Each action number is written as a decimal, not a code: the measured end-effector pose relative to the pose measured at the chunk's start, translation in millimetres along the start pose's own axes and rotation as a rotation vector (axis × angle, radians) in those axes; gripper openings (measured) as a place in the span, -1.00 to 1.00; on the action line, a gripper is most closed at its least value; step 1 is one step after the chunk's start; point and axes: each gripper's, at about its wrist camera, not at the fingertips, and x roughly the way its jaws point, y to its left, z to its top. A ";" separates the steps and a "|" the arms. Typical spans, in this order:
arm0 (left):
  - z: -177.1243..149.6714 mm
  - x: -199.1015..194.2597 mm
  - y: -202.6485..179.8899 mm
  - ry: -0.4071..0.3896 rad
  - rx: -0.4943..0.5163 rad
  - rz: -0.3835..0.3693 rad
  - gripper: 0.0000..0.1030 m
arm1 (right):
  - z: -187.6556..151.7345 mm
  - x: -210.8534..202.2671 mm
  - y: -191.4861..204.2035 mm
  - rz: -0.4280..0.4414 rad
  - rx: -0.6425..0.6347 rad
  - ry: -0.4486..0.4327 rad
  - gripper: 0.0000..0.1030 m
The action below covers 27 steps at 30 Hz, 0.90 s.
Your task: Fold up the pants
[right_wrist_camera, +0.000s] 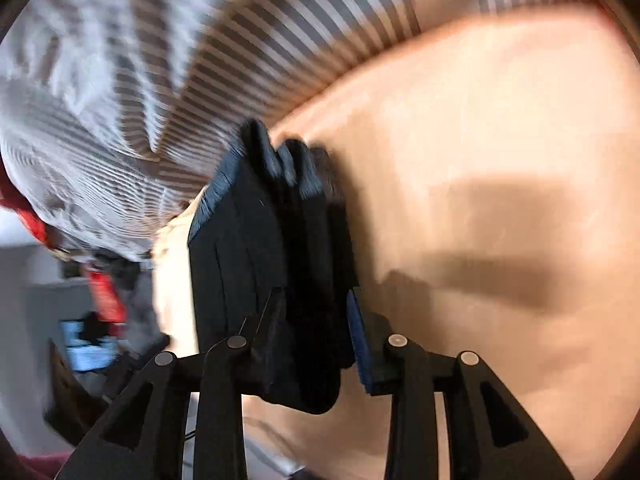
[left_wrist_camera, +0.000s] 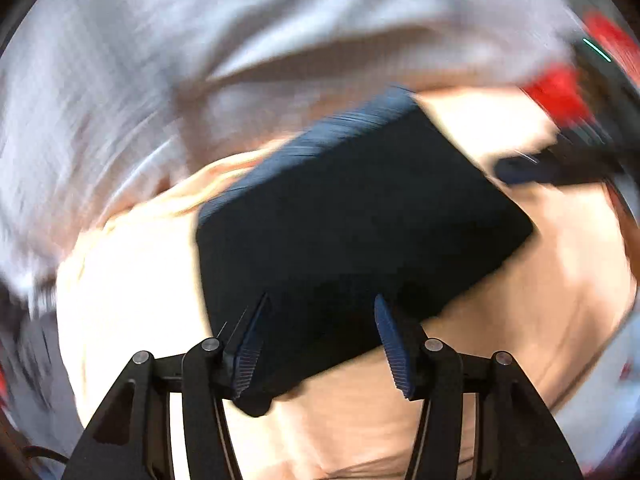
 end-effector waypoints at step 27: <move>-28.2 56.9 62.2 0.138 -0.286 -0.004 0.10 | -41.2 35.6 39.3 -0.317 -0.103 0.019 -0.27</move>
